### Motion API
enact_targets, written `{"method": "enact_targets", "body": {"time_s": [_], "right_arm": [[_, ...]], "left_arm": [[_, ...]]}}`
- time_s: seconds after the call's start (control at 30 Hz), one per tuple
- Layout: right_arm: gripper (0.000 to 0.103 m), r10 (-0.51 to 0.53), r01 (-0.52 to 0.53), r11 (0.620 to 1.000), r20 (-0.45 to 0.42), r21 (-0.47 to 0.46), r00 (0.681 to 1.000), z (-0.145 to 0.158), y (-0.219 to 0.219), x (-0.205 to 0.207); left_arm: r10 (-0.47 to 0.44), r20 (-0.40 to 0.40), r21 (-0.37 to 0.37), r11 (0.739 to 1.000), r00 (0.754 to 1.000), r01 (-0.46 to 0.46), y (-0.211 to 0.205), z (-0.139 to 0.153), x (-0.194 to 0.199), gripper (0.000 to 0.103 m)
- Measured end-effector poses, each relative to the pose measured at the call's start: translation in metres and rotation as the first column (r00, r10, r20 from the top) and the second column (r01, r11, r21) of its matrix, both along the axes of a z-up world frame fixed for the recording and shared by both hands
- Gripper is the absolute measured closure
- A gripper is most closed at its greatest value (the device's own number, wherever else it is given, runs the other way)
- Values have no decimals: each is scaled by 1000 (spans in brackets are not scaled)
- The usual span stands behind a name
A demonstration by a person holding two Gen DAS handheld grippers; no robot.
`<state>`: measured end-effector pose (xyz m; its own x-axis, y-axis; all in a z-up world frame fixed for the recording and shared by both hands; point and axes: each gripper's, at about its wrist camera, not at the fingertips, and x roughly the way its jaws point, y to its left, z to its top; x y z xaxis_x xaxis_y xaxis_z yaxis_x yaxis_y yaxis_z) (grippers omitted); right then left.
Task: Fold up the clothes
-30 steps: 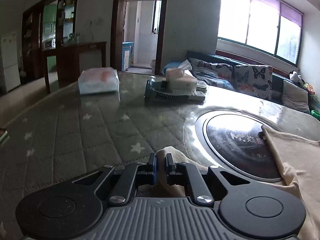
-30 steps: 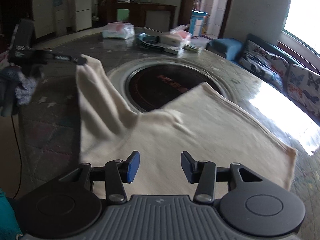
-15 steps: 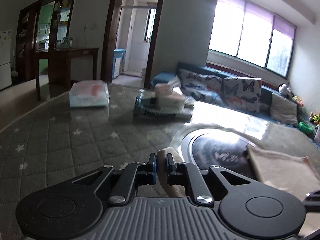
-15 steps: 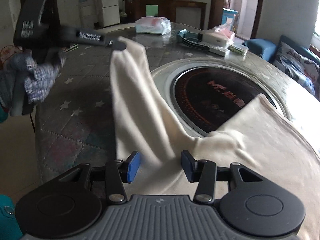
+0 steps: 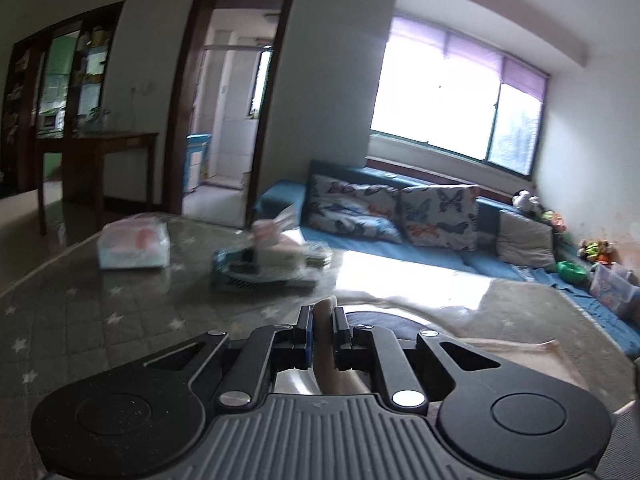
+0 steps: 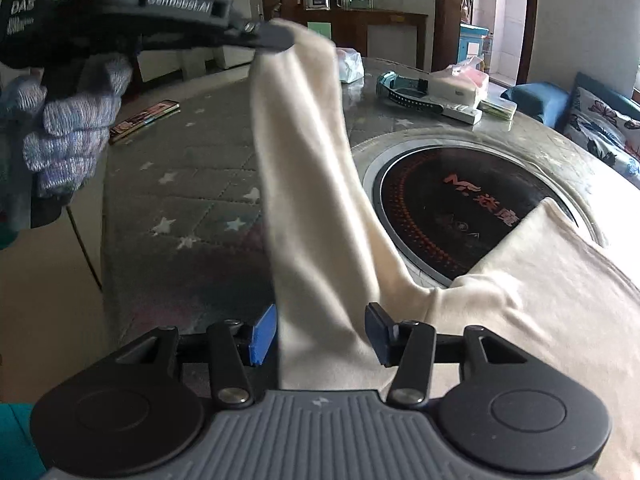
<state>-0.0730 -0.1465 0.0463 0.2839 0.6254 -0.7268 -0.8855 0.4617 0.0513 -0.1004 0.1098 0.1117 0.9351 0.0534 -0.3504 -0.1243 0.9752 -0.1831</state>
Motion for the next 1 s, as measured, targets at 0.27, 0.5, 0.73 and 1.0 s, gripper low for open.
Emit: {"method": "enact_targets", "body": {"time_s": [0.27, 0.5, 0.73, 1.0], "right_arm": [[54, -145, 143, 988, 28, 50, 989, 25, -54, 3], [55, -343, 339, 938, 61, 74, 937, 38, -131, 13], [57, -509, 505, 858, 17, 91, 861, 34, -197, 21], [59, -624, 621, 776, -13, 110, 781, 27, -241, 25]], "left_arm": [[-146, 62, 20, 989, 987, 145, -60, 28, -6, 91], [-312, 42, 20, 950, 949, 312, -129, 23, 4, 91], [-475, -21, 2, 880, 880, 475, -195, -5, 21, 88], [-541, -194, 5, 834, 818, 552, -225, -59, 29, 69]]}}
